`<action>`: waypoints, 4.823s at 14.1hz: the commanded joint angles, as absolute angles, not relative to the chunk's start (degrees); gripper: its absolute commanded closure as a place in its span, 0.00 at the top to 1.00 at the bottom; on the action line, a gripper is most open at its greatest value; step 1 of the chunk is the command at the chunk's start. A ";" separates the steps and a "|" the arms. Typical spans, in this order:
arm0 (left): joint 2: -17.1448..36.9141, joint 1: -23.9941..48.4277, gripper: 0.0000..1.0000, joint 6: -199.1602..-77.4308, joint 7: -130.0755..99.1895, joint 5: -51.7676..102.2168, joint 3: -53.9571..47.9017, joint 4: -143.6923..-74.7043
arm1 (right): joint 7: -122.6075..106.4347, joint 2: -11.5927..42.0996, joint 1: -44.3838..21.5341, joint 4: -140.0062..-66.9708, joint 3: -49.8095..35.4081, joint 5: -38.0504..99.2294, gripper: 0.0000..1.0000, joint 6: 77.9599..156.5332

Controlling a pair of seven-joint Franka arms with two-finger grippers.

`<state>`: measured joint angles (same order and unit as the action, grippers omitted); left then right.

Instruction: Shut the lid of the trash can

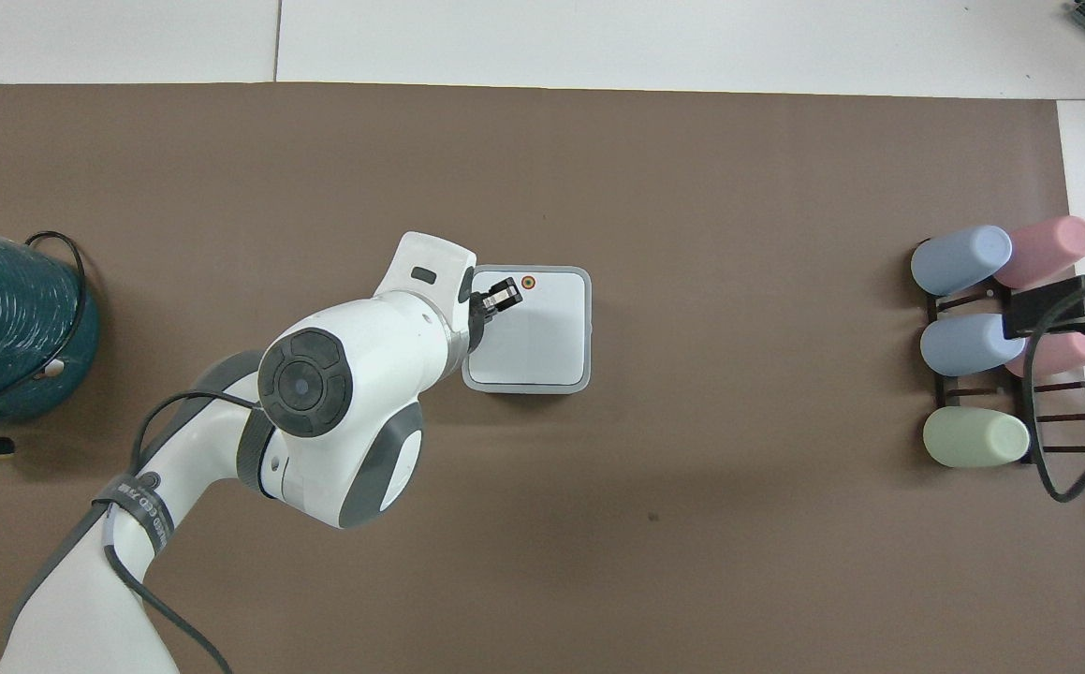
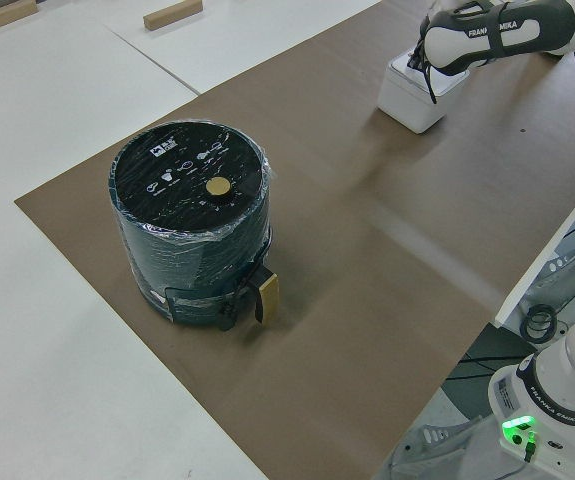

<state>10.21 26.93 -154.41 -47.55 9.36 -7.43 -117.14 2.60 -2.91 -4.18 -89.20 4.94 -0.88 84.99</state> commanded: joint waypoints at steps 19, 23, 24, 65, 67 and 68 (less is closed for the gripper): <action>15.20 26.89 0.00 -156.88 -45.36 10.37 -7.56 -117.60 | 0.97 -2.81 -3.96 -88.51 4.92 -0.53 1.00 84.02; 15.56 26.72 0.00 -156.62 -45.18 10.37 -7.56 -116.72 | 0.97 -2.81 -3.96 -88.51 4.92 -0.53 1.00 84.02; 15.82 26.63 0.00 -155.84 -45.18 10.37 -7.56 -115.50 | 0.97 -2.81 -3.96 -88.59 5.01 -0.53 1.00 84.02; -0.79 3.16 1.00 -94.12 -1.32 -1.58 -6.59 -92.02 | 0.97 -2.81 -3.96 -88.59 4.92 -0.53 1.00 84.02; -0.70 3.43 1.00 -94.57 -1.14 -1.58 -6.59 -92.02 | 0.97 -2.81 -3.96 -88.59 4.92 -0.53 1.00 84.02; -0.70 3.51 1.00 -94.57 -0.97 -1.67 -6.59 -91.93 | 0.97 -2.81 -3.96 -88.59 4.92 -0.53 1.00 84.02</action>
<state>0.12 2.79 -93.53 -1.75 -0.69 -6.96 -91.19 2.60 -2.91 -4.18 -89.20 4.94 -0.88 84.99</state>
